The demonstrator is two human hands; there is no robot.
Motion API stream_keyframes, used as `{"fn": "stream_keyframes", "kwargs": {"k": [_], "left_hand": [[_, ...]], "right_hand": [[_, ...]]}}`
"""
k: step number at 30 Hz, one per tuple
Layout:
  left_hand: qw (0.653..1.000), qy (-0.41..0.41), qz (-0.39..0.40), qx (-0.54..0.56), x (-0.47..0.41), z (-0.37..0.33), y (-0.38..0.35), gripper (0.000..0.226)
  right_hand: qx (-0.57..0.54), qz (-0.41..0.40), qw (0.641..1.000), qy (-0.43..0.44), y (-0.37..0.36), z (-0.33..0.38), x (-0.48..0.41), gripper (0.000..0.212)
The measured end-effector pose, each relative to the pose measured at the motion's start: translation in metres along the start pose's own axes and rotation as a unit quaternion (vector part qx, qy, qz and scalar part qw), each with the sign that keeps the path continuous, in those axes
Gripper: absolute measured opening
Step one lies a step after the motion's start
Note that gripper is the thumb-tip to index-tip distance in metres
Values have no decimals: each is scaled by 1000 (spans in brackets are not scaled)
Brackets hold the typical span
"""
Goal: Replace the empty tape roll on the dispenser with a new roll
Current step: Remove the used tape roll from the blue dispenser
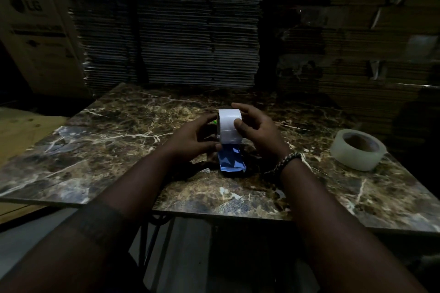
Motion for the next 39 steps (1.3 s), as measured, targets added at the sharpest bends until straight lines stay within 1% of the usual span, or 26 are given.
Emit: {"fn": "stream_keyframes", "kwargs": {"k": [2, 5, 8, 10, 15, 23, 26, 30, 35, 39], "left_hand": [[1000, -2, 14, -3, 0, 0, -1, 82], [999, -12, 32, -25, 0, -3, -1, 80], [997, 7, 43, -63, -2, 2, 1, 88], [996, 18, 44, -79, -1, 5, -1, 91], [997, 43, 17, -63, -1, 7, -7, 82], [994, 41, 15, -98, -4, 3, -5, 84], [993, 43, 12, -106, -3, 3, -5, 80], [993, 41, 16, -110, -1, 1, -5, 81], [993, 28, 24, -115, 0, -6, -8, 78], [993, 36, 19, -112, 1, -5, -7, 77]], "right_hand": [[28, 12, 1000, 0, 0, 1, 2, 66], [27, 41, 999, -22, -2, -2, 5, 73], [21, 46, 998, -30, -5, -4, 7, 80], [16, 37, 999, -28, -6, -4, 8, 80], [16, 27, 999, -26, -4, -2, 7, 79], [-13, 32, 999, -29, 5, 1, 8, 78], [-7, 35, 999, -32, 10, 3, 8, 77], [5, 37, 999, -33, 22, 3, 9, 79], [-2, 21, 999, -40, 36, 3, 14, 78], [-33, -1, 998, -47, 49, 2, 17, 77]]}}
Point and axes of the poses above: each hand's wrist, its own x-axis away from the middle knuckle, its own y-axis out of the back of the hand, z = x × y, the point moved 7 cm from there along -x, towards the middle knuckle, and after that the axes turned 6 degrees about -x, right-handed, at the moved point
